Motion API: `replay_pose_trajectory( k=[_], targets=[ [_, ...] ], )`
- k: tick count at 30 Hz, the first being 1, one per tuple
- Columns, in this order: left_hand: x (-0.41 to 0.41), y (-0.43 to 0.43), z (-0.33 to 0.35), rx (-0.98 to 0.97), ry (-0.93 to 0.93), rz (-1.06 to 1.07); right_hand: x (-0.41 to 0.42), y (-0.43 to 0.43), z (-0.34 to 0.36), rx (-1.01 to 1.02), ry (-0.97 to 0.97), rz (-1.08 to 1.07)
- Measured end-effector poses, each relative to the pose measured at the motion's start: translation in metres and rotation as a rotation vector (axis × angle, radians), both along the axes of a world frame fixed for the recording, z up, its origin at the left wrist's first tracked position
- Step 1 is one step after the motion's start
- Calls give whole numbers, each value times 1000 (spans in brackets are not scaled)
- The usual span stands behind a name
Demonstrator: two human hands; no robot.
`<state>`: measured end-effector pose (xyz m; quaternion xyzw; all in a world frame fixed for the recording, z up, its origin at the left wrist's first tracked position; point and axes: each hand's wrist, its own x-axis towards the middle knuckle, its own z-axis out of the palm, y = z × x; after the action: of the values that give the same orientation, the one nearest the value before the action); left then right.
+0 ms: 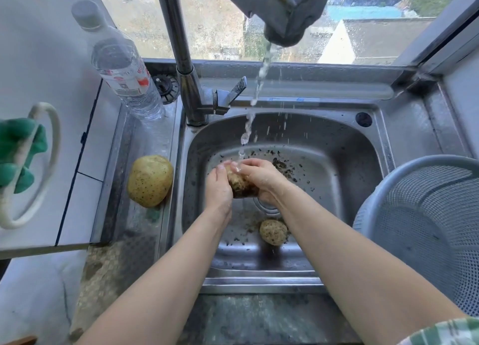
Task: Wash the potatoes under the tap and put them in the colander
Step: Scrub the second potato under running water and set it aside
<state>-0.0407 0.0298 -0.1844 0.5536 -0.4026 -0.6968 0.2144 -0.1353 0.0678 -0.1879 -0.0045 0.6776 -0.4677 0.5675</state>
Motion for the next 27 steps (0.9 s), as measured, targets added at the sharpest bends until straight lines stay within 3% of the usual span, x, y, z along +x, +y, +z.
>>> replay_pose_trajectory(
  k=[4, 8, 10, 13, 16, 20, 22, 25, 27],
  targets=[
    [5, -12, -4, 25, 21, 42, -10, 11, 4, -145, -253, 92],
    [2, 2, -4, 72, 39, -83, 9, -1, 4, -19, 114, -145],
    [0, 6, -6, 158, 1, -47, 12, -3, 2, -19, 190, -167],
    [1, -4, -6, 268, -115, 27, 14, 4, 2, -117, 30, -72],
    [6, -12, -7, 93, -216, -76, 13, 10, 0, -258, -243, -103],
    [4, -6, -7, -74, -279, -142, 16, 4, 2, -149, -106, -122],
    [2, -6, -9, -37, -280, -114, 16, 3, 3, -133, -89, -104],
    [4, -14, -7, 47, -254, -38, 10, 8, 6, -255, -235, -23],
    [5, -15, -3, 24, -249, -59, 10, 10, 2, -274, -197, -1]
  ],
)
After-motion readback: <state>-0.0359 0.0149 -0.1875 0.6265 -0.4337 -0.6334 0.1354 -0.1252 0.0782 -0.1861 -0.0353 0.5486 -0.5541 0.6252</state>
